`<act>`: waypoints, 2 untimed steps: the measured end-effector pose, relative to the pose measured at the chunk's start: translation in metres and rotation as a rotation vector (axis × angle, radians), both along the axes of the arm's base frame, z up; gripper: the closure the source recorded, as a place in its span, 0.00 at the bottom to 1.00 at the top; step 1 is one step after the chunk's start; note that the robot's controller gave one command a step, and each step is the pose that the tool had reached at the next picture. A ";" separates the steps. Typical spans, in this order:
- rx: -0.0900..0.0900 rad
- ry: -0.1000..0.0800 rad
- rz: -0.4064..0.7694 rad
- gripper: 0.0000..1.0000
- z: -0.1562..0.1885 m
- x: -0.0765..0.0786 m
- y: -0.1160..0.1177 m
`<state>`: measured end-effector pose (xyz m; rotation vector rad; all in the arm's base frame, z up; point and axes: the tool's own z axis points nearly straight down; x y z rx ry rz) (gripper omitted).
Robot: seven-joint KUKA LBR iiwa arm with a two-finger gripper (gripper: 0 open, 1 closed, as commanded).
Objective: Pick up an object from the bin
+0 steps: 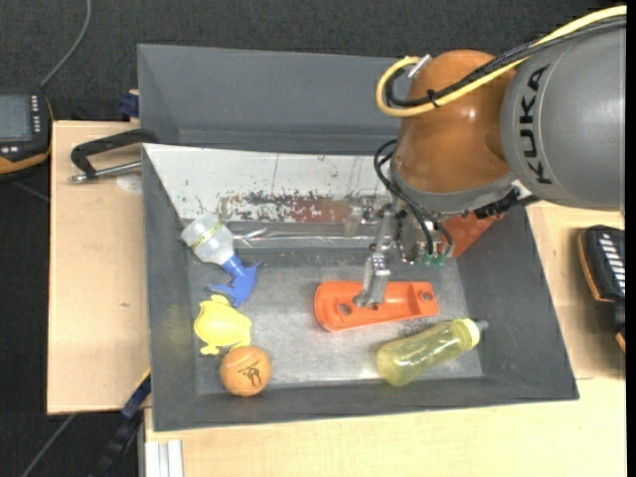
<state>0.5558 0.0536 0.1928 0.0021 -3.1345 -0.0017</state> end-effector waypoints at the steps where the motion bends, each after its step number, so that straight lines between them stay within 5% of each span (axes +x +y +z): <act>1: 0.000 -0.009 -0.001 0.00 0.005 0.002 0.000; 2: 0.002 -0.009 -0.039 0.00 -0.044 -0.009 -0.055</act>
Offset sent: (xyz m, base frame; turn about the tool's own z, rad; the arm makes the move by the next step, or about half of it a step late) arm -0.0165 -0.0834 -0.0683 0.0624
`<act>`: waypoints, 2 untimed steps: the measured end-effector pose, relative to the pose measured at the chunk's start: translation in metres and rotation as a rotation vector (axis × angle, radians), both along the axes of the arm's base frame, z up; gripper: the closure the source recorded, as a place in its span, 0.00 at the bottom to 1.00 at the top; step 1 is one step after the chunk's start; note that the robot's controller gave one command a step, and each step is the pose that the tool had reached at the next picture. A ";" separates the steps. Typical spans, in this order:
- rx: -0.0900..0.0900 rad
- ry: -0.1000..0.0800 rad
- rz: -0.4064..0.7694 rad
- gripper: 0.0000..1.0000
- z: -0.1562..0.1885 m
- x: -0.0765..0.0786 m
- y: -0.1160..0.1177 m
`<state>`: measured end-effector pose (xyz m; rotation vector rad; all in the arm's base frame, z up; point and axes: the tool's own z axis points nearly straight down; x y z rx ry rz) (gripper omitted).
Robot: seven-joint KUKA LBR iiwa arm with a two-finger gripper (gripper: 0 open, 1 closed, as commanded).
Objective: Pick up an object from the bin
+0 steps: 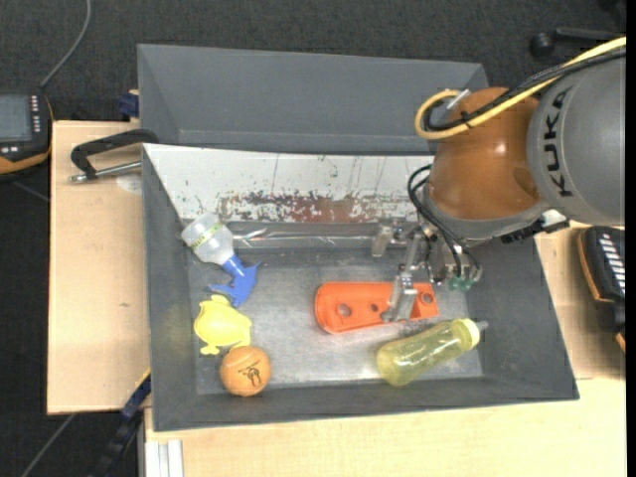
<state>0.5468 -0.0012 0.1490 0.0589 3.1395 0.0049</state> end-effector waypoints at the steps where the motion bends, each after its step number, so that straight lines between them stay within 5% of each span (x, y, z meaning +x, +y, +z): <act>1: -0.003 0.010 -0.013 0.00 -0.032 -0.005 -0.042; 2: -0.001 -0.003 -0.085 0.00 -0.012 0.001 -0.011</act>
Offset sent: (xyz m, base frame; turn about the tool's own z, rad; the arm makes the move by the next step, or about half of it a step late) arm 0.0037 0.0081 -0.0033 0.1136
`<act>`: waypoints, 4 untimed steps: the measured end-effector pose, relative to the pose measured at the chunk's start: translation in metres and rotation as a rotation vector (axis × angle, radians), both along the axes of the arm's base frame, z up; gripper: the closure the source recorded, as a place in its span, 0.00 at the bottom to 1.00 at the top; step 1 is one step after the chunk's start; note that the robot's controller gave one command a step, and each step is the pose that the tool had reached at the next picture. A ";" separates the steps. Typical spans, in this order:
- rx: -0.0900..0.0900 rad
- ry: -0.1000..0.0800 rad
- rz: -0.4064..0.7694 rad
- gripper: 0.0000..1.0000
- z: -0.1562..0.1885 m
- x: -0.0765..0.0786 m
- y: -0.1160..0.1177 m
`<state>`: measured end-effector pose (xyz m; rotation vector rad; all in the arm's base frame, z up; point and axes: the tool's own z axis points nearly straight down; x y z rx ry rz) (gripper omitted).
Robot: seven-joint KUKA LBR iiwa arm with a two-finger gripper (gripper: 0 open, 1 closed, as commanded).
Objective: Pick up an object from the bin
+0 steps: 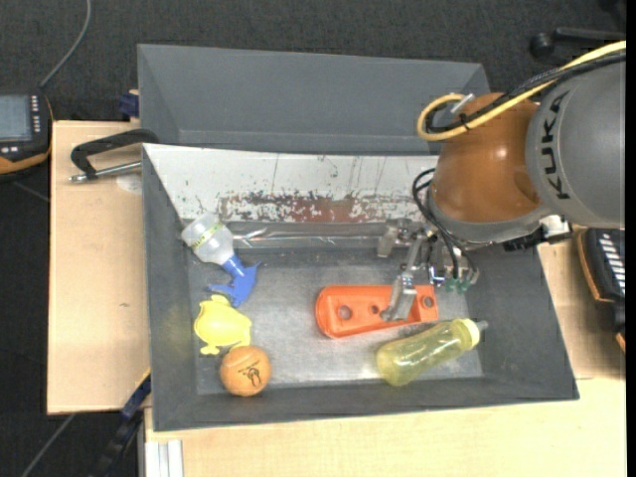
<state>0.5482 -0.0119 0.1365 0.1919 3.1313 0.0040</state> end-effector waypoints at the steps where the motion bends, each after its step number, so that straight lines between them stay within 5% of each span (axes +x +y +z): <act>1: 0.001 -0.002 0.046 0.00 -0.024 0.002 0.011; 2: 0.000 0.008 0.153 0.00 -0.076 -0.001 0.007; 3: 0.004 -0.005 -0.275 1.00 -0.065 0.000 -0.017; 4: 0.004 -0.005 -0.275 1.00 -0.065 0.000 -0.017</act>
Offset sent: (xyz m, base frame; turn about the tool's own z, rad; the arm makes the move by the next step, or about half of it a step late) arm -0.0008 0.0126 -0.0305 -0.1019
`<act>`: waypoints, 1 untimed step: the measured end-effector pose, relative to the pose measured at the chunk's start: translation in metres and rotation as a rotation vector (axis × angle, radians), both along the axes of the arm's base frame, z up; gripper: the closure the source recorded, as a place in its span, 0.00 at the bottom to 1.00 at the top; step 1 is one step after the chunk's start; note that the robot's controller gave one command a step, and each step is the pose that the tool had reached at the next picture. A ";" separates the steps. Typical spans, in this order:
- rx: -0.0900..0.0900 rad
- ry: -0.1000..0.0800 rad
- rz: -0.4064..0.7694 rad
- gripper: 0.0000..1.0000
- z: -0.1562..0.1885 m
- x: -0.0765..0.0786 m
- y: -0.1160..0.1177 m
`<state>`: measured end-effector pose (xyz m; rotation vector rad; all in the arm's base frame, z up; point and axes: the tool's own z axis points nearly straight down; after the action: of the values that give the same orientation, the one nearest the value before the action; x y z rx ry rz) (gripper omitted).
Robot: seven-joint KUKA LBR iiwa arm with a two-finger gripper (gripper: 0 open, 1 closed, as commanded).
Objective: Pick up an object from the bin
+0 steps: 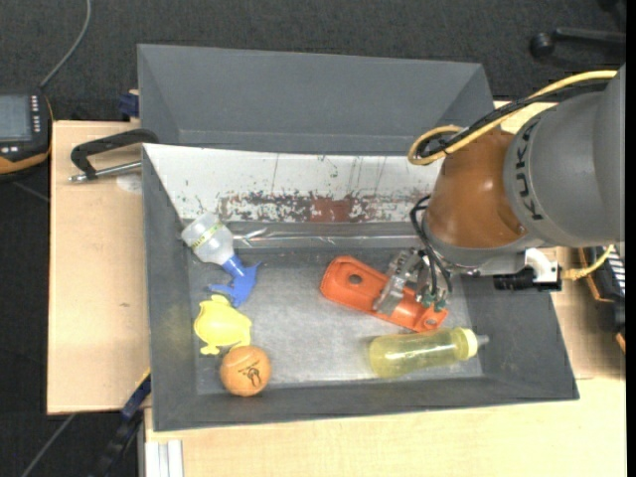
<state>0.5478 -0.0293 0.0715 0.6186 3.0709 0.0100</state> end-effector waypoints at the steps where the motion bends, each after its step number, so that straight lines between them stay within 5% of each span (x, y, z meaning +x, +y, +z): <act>1: -0.001 -0.002 0.037 1.00 0.000 0.002 -0.005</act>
Offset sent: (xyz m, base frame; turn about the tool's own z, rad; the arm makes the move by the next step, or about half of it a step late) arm 0.0134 -0.0002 0.0006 -0.0442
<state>0.5499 -0.0338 0.0713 0.5607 3.0800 0.0099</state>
